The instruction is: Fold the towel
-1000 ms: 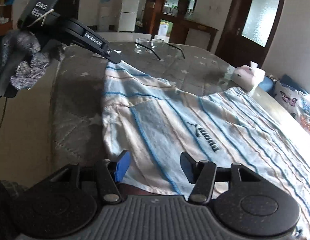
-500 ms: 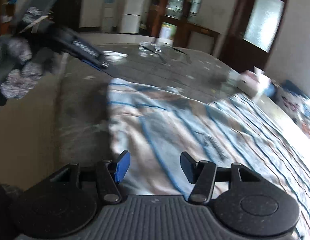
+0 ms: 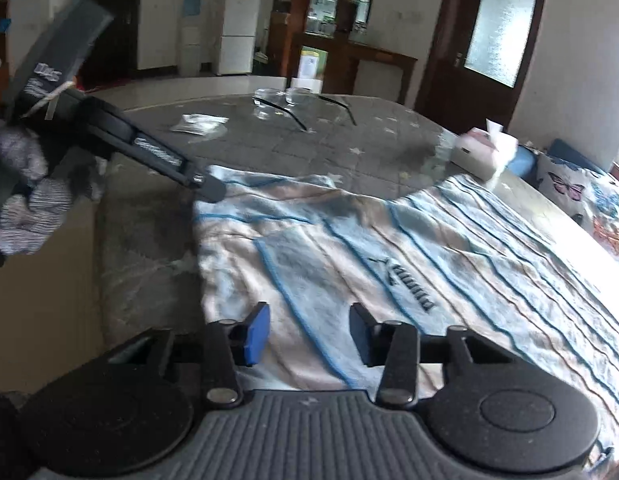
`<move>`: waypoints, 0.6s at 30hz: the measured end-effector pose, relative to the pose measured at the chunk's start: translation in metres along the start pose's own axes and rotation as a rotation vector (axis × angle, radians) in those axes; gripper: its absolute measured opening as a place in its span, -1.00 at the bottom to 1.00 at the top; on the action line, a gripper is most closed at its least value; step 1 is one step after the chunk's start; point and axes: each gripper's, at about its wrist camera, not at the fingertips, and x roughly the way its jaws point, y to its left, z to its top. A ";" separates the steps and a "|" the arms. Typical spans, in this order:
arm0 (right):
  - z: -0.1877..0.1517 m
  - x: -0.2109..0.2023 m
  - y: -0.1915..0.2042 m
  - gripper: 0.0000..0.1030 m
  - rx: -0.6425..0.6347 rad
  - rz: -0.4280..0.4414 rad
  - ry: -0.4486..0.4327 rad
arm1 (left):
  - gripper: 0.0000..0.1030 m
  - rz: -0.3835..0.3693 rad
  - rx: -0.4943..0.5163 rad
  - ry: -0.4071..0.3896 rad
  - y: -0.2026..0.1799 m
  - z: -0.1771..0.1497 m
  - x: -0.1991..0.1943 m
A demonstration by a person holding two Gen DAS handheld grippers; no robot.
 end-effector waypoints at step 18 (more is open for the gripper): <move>-0.003 0.000 0.007 -1.00 0.037 -0.004 -0.013 | -0.54 -0.001 0.012 -0.010 0.000 -0.001 0.001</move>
